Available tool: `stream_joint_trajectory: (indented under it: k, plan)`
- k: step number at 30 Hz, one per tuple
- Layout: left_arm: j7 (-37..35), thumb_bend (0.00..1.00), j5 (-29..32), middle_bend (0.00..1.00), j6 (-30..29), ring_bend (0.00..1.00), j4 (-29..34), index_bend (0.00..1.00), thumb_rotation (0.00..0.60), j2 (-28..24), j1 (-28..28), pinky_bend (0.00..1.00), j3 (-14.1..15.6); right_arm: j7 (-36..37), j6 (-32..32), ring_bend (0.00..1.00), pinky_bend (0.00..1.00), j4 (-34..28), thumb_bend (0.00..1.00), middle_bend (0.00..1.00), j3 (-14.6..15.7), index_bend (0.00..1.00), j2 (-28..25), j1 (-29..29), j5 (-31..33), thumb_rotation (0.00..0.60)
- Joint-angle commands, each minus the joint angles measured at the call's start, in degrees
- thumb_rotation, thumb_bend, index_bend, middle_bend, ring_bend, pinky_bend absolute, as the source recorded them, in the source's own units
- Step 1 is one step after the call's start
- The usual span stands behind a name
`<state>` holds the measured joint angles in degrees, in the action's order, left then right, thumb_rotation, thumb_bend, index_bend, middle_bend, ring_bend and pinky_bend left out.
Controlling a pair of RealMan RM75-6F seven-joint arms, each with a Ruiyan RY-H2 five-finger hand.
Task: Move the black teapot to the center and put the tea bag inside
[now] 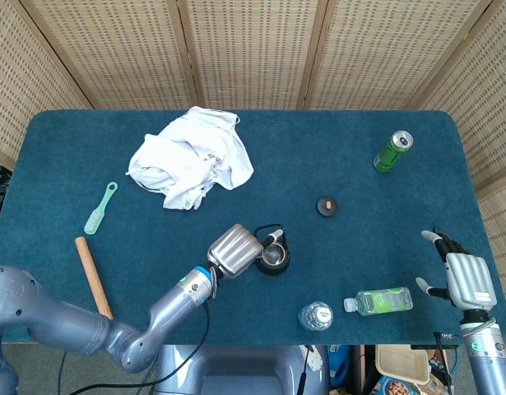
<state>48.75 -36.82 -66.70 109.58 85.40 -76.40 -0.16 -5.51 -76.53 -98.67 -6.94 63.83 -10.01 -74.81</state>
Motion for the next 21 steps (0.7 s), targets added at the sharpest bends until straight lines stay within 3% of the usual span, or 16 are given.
stream_joint_trajectory:
  k: [1, 10, 16, 21]
  plan:
    - [-2.9, 0.77, -5.1, 0.49, -5.3, 0.54, 2.6, 0.0, 0.6, -2.0, 4.7, 0.73, 1.3, -0.1, -0.1, 0.3, 0.49, -0.2, 0.33, 0.3, -0.1, 0.24, -0.1, 0.0, 0.0, 0.6]
    - [-7.6, 0.67, -13.9, 0.31, -13.1, 0.36, 6.4, 0.0, 0.6, -6.8, 14.3, 0.64, 5.1, -0.6, -0.6, 0.3, 0.47, -0.8, 0.33, 0.3, -0.5, 0.24, -0.2, -0.3, -0.3, 0.6]
    - [-10.8, 0.63, -19.4, 0.17, -18.1, 0.2, 7.8, 0.0, 0.6, -9.5, 20.8, 0.44, 8.7, -1.2, -0.8, 0.3, 0.43, -1.4, 0.33, 0.29, -0.5, 0.24, -0.3, -0.3, -0.4, 0.6]
    - [-19.0, 0.62, -28.0, 0.08, -27.9, 0.09, 4.3, 0.0, 0.6, -11.7, 32.4, 0.23, 13.1, -1.8, -1.1, 0.27, 0.39, -2.0, 0.33, 0.28, -0.5, 0.24, -0.3, -0.3, -0.4, 0.6]
